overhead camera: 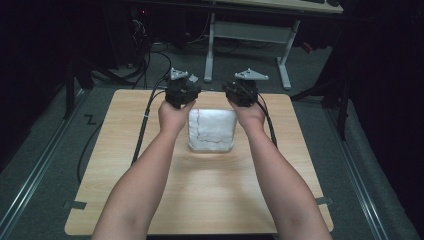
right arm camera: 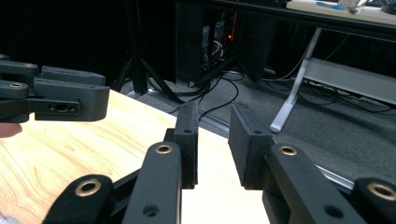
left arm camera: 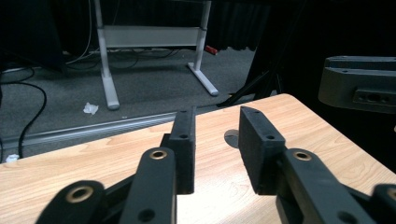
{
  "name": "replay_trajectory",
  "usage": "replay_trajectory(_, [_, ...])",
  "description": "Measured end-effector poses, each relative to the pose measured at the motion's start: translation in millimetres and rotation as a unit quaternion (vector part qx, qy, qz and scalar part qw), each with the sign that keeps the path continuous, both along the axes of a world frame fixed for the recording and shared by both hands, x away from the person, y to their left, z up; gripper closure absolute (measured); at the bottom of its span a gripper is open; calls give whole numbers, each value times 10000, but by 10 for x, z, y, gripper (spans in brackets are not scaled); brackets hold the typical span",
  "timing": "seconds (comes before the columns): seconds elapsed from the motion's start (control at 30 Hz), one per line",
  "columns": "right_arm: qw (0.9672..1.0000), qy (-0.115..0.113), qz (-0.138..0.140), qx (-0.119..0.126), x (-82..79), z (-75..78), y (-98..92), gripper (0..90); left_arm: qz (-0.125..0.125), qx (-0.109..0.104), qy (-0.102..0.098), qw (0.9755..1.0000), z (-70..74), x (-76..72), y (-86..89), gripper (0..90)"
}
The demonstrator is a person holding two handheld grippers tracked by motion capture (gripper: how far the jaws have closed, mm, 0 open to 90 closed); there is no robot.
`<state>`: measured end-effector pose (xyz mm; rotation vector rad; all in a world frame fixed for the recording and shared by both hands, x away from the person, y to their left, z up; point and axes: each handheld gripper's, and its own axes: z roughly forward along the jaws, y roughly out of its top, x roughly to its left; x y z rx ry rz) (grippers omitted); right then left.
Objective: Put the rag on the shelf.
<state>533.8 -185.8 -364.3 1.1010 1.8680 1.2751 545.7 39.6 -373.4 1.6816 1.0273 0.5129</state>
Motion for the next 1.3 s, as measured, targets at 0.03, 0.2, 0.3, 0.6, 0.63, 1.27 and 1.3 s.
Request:
replay_trajectory(0.03, [10000,-3,5,-7,-6,5,-2,733,7,-2,-16,10000,7,-5,-2,651])
replay_trajectory(0.2, [10000,-23,68,-6,-43,40,3,711,71,-13,-211,9998,70,-51,3,614])
replay_trajectory(0.3, [9999,-43,90,-47,-66,53,16,698,47,-3,-229,9997,90,-71,6,601])
replay_trajectory(0.6, [9997,-123,144,-126,-180,110,-1,649,-29,135,-432,9990,161,-220,8,560])
replay_trajectory(0.63, [9998,-130,146,-105,-201,115,-9,644,-39,126,-451,9989,163,-249,14,559])
replay_trajectory(1.27, [9989,-325,96,-321,-1183,-325,-344,480,-346,-4,-524,9980,-425,-1266,639,506])
replay_trajectory(1.3, [9989,-295,85,-355,-1258,-411,-377,476,-372,-11,-446,9983,-547,-1362,689,506])
